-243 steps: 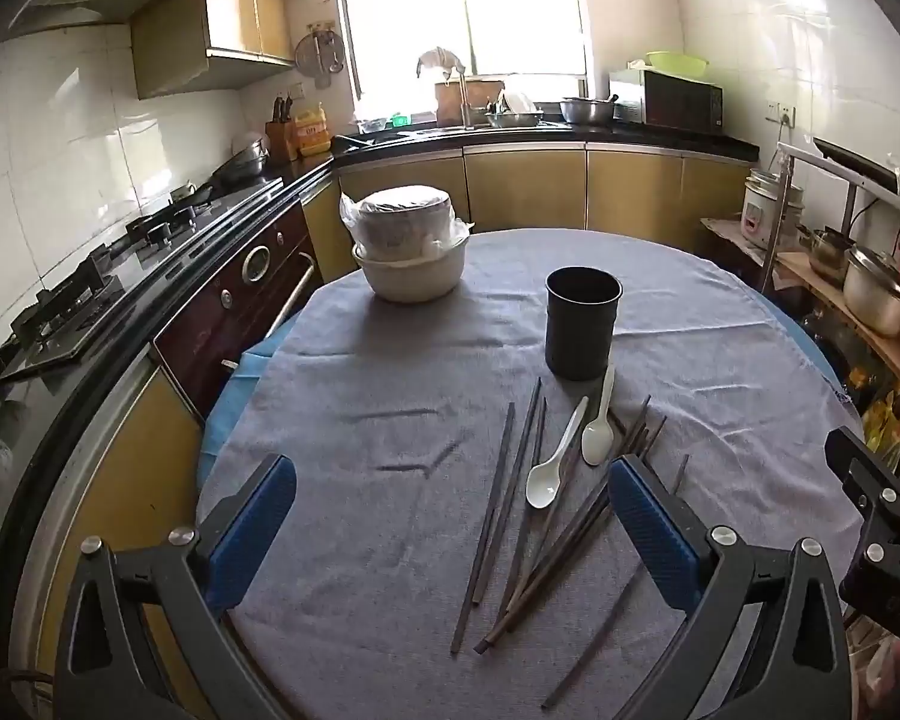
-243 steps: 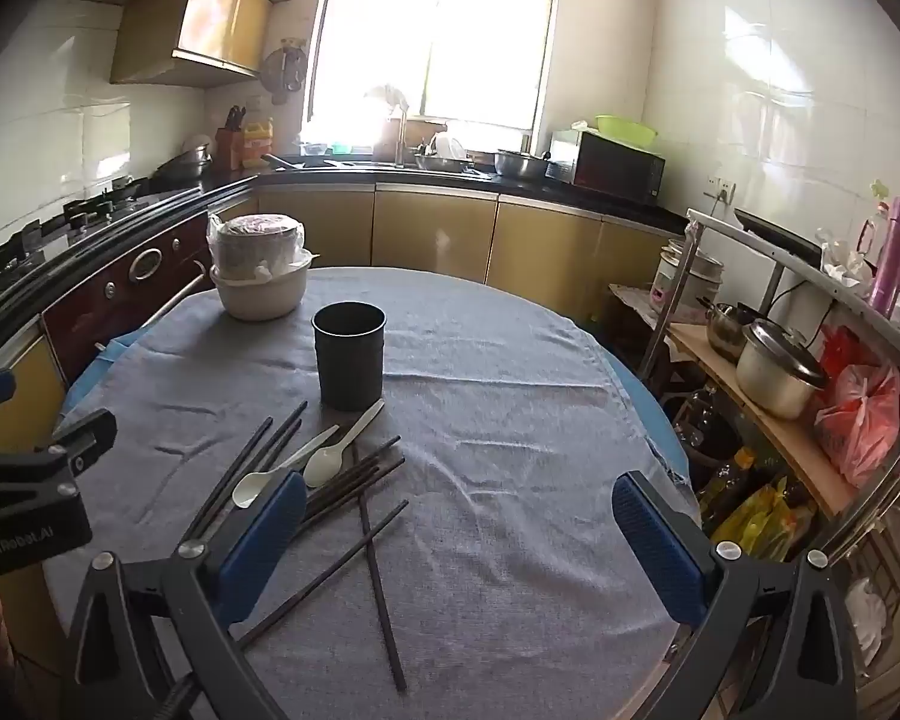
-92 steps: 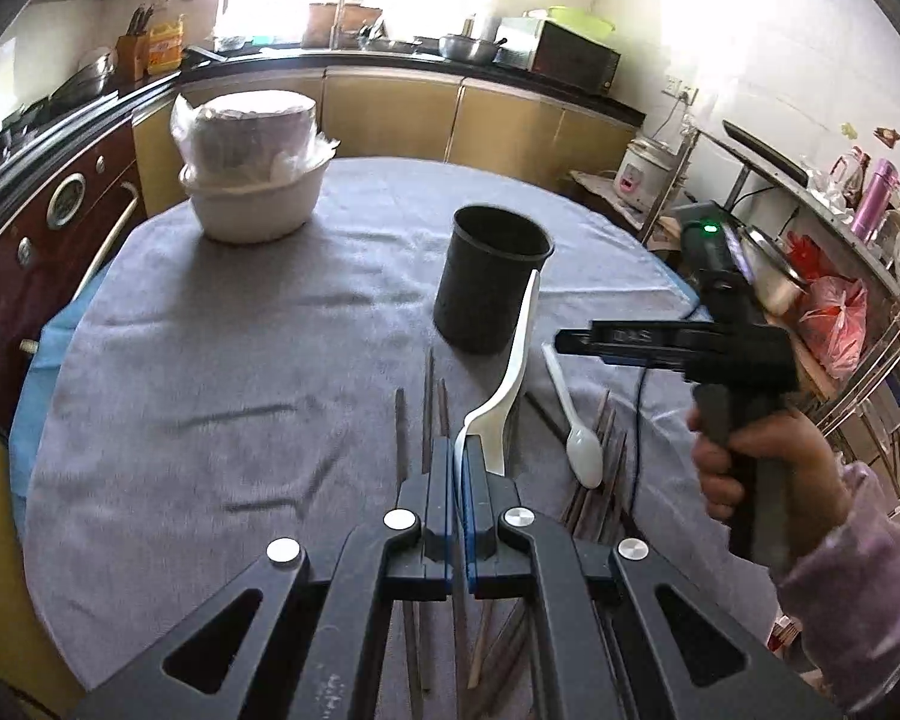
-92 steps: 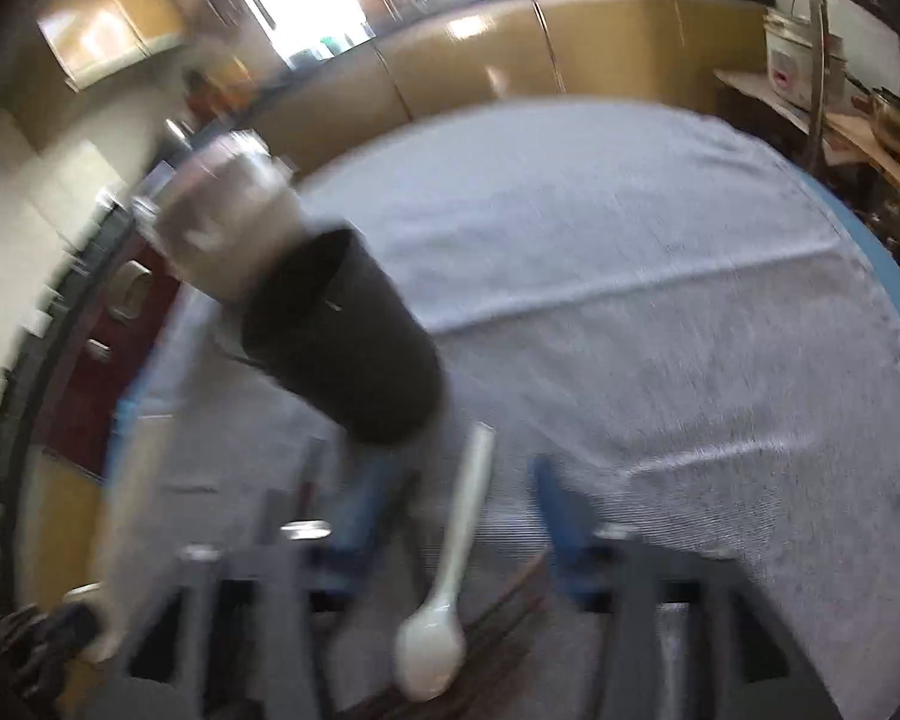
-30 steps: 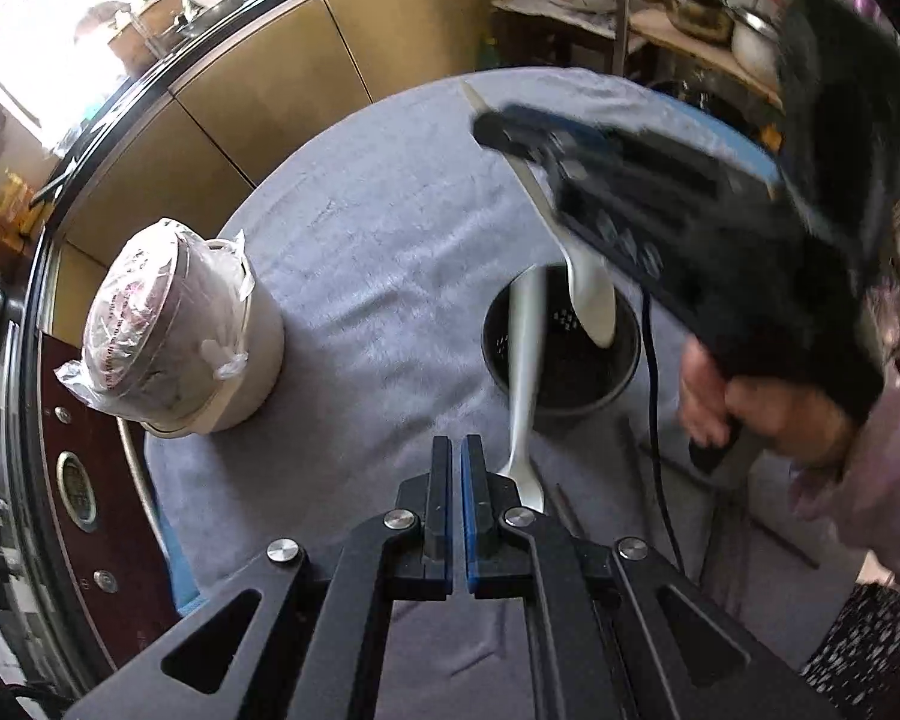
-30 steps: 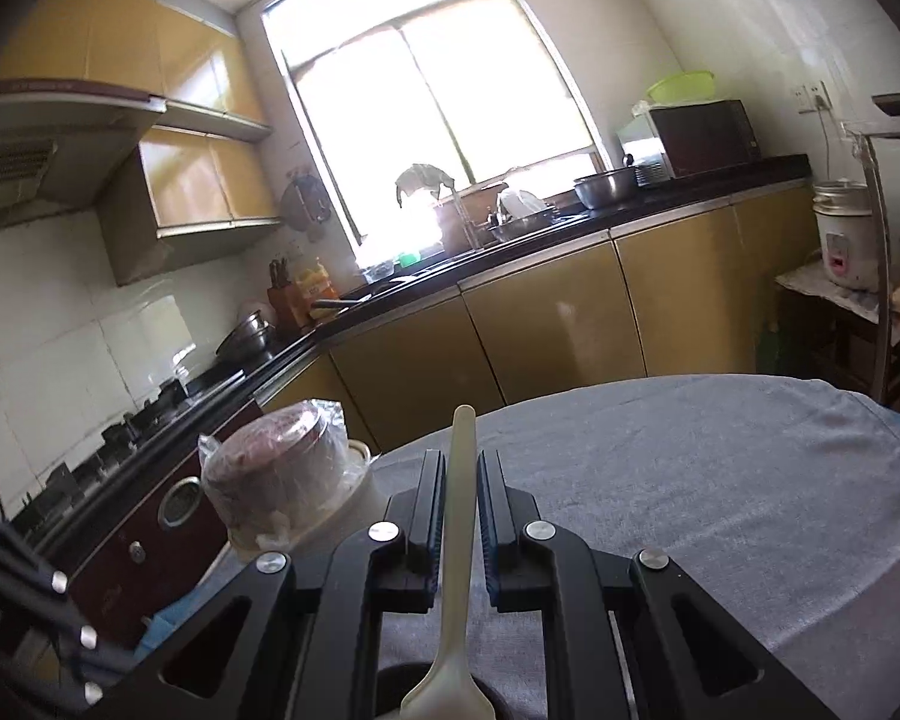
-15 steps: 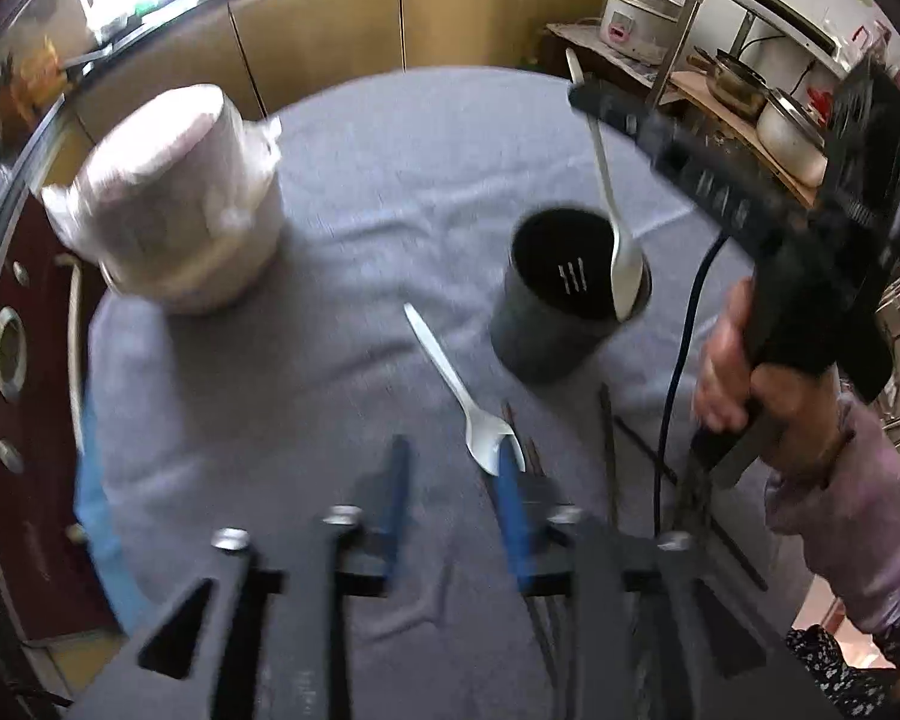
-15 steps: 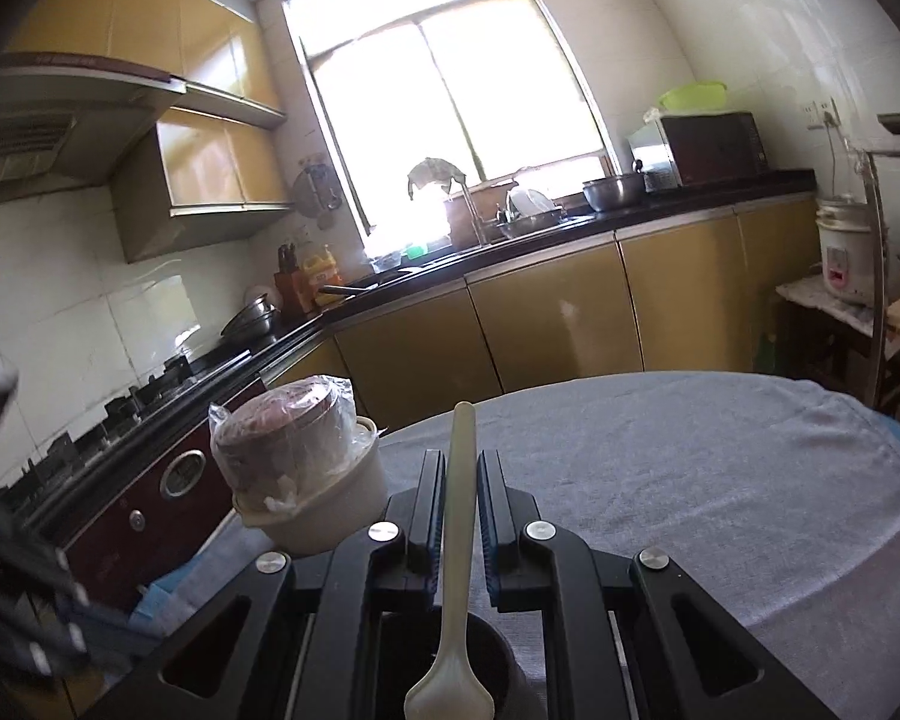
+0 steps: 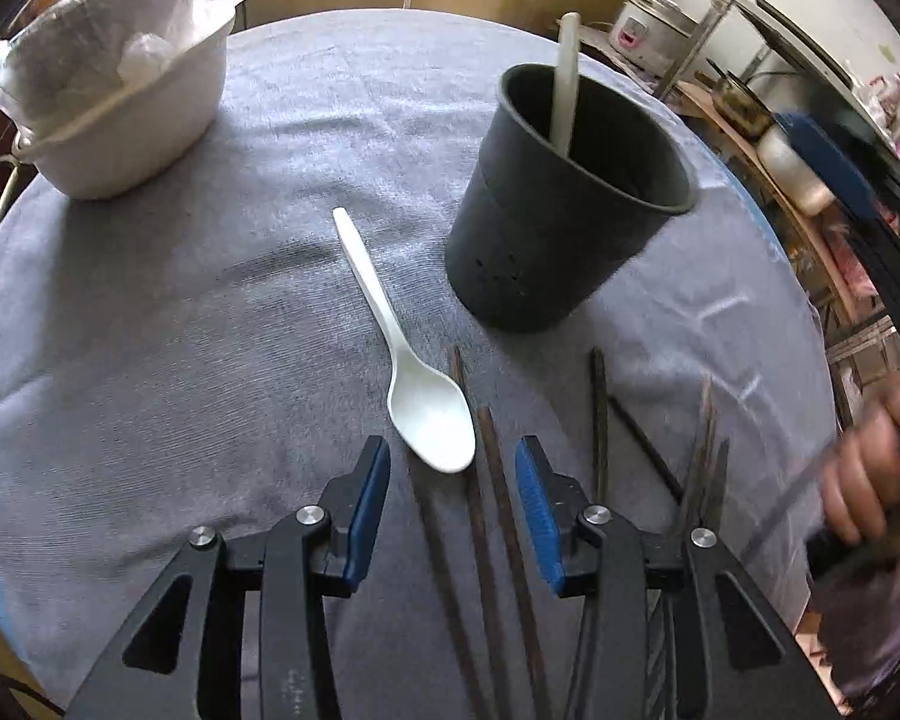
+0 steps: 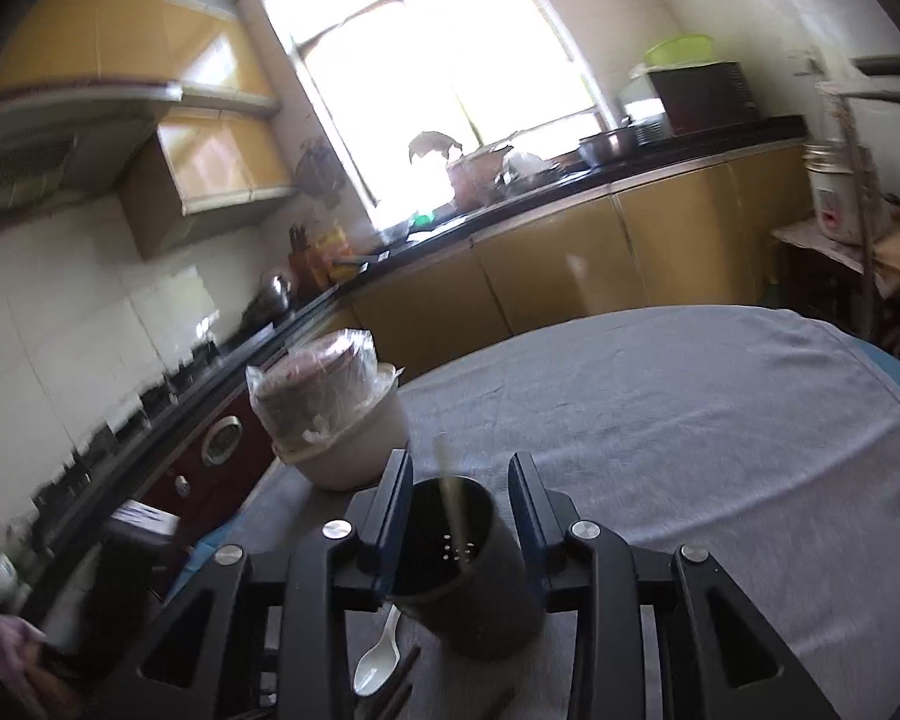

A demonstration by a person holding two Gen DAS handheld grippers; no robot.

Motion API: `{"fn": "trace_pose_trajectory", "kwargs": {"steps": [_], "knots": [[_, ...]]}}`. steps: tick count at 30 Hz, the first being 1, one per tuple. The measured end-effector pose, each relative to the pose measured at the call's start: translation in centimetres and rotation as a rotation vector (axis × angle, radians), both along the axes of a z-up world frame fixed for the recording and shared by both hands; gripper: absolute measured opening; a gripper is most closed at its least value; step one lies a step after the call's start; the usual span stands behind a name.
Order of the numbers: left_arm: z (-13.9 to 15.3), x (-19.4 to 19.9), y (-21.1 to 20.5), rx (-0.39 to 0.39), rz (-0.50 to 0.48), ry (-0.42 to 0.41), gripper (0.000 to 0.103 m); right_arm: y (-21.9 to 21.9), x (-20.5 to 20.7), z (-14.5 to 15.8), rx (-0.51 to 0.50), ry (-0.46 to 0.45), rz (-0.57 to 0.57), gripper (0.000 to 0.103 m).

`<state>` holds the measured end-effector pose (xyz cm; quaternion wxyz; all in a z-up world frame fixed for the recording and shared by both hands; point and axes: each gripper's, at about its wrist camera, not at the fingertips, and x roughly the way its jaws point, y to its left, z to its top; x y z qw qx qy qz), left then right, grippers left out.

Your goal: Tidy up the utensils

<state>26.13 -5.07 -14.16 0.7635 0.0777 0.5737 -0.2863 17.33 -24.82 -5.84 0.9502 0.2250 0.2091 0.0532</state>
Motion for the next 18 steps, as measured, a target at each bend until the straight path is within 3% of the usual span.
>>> {"fn": "trace_pose_trajectory", "kwargs": {"steps": [6,9,16,18], "knots": [[-0.2,3.0,-0.7,-0.044,0.051,0.034,0.044,-3.5,-5.0,-0.4,0.053,0.007,-0.065,0.036],[-1.1,4.2,-1.4,-0.009,0.058,0.052,0.044,-5.1,-6.7,-0.8,0.063,0.02,-0.096,0.036],[-2.0,5.6,-2.1,-0.025,0.057,0.053,0.014,-7.2,-8.7,-1.7,0.079,0.048,-0.131,0.036],[-2.0,5.6,-1.7,-0.037,0.058,0.048,0.012,-7.2,-8.9,-2.0,0.081,0.06,-0.127,0.036]]}}
